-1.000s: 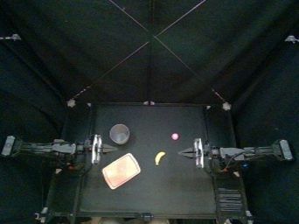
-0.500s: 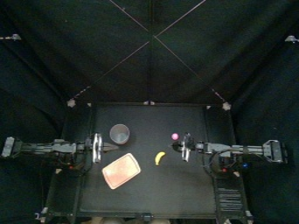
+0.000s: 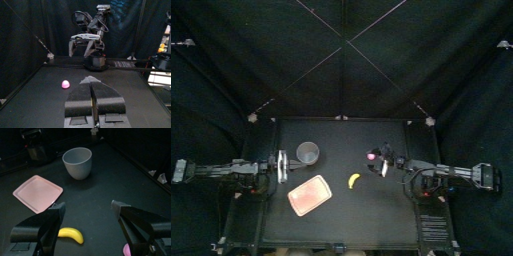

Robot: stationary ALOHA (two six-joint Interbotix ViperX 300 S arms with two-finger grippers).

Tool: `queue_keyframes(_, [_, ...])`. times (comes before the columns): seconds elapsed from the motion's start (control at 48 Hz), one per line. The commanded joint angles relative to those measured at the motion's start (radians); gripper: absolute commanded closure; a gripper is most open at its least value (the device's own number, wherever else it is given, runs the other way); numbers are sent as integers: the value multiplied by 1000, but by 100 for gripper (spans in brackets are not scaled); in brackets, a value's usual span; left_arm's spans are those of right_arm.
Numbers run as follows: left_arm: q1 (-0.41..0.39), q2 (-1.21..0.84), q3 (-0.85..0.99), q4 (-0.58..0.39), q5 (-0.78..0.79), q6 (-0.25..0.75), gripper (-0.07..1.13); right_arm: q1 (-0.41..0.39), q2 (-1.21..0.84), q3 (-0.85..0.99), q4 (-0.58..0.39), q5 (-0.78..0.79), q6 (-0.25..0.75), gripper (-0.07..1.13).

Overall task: Pick the banana then place it on the pink plate
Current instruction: Pick the banana

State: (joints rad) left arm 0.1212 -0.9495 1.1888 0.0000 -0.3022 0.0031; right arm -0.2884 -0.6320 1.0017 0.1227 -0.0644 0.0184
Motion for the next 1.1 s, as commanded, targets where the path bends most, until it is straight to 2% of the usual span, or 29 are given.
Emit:
queue_keyframes(0.021, [11,5,-17,2,-9,2,104,-2,14,-81,5,130,-3,-1])
queue_keyframes(0.208, [23,5,-11,3,-31,2,104,23,118,-196,-14,426,-35,-1])
queue_keyframes(0.396, [26,5,-3,3,-60,2,104,54,256,-279,-34,603,-107,-1])
queue_keyframes(0.479, [31,5,2,2,-64,2,104,80,325,-311,-40,641,-161,-1])
queue_keyframes(0.667, [35,5,8,2,-64,2,104,156,485,-393,-40,735,-367,-1])
queue_keyframes(0.854, [38,5,23,0,-63,0,104,166,609,-485,-63,785,-572,-1])
queue_keyframes(0.958, [38,5,34,-5,-64,0,104,160,667,-523,-67,770,-635,-1])
queue_keyframes(1.104, [38,5,40,-6,-64,0,104,141,727,-565,-69,738,-666,0])
